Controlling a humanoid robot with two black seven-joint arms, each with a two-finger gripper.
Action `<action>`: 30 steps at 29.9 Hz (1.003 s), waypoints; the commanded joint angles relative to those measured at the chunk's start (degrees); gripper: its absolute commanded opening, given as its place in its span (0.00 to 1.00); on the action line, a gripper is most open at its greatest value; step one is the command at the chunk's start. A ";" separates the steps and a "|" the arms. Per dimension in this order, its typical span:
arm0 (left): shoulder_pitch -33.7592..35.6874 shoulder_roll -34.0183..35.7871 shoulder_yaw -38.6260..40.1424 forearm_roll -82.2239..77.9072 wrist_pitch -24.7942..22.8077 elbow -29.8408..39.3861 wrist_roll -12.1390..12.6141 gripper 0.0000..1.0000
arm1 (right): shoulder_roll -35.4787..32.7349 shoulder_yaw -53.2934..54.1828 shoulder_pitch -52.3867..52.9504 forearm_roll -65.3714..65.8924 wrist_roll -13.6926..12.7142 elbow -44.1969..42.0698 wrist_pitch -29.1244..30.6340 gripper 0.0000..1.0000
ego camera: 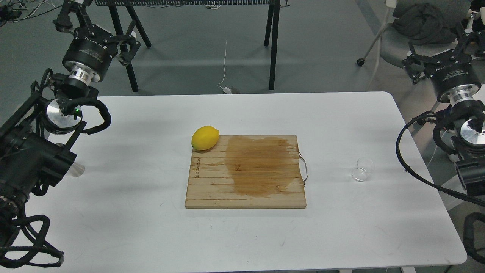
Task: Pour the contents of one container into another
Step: 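Lower the left gripper toward the metal jigger near the table edge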
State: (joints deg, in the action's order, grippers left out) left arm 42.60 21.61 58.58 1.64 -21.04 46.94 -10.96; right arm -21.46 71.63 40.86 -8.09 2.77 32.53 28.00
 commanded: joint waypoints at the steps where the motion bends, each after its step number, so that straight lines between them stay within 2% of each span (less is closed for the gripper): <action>1: -1.55 0.37 -0.83 -0.14 0.21 1.05 -0.03 1.00 | 0.01 0.00 -0.26 0.00 0.05 -0.01 0.00 1.00; 6: -3.05 1.51 -0.14 -0.05 0.38 2.36 -0.38 1.00 | 0.01 0.00 -0.61 0.00 0.40 -0.01 0.00 1.00; 8: -4.54 2.47 0.65 0.03 0.03 6.13 -0.73 1.00 | 0.10 0.00 -0.87 0.00 0.40 0.08 0.00 1.00; 12: -12.18 7.21 2.06 -0.49 -0.23 17.99 -1.70 1.00 | 0.01 0.26 -1.40 0.00 0.40 0.26 0.00 1.00; 18: -17.63 17.58 1.54 -3.65 -0.94 24.68 -1.70 1.00 | 0.01 1.32 -2.63 -0.09 0.75 0.26 0.00 1.00; 22: -23.34 24.00 2.15 -6.37 0.20 33.81 -2.31 1.00 | 0.01 1.49 -2.98 -0.09 0.84 0.17 0.00 1.00; 25: -27.47 26.20 2.59 -11.20 2.66 37.70 -3.72 1.00 | 0.01 1.49 -3.42 -0.09 0.84 0.17 0.00 1.00; 28: -30.81 26.21 2.59 -12.36 2.49 37.88 -5.03 1.00 | 0.01 1.49 -3.42 -0.09 0.84 0.17 0.00 1.00; 30: -32.92 26.29 2.59 -12.53 2.75 38.05 -7.66 1.00 | -0.08 1.49 -3.51 -0.09 0.84 0.17 0.00 1.00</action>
State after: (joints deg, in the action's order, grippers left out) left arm 12.71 47.68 61.13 -10.27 -18.56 84.62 -15.74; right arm -21.45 73.13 37.47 -8.18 3.61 32.70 28.00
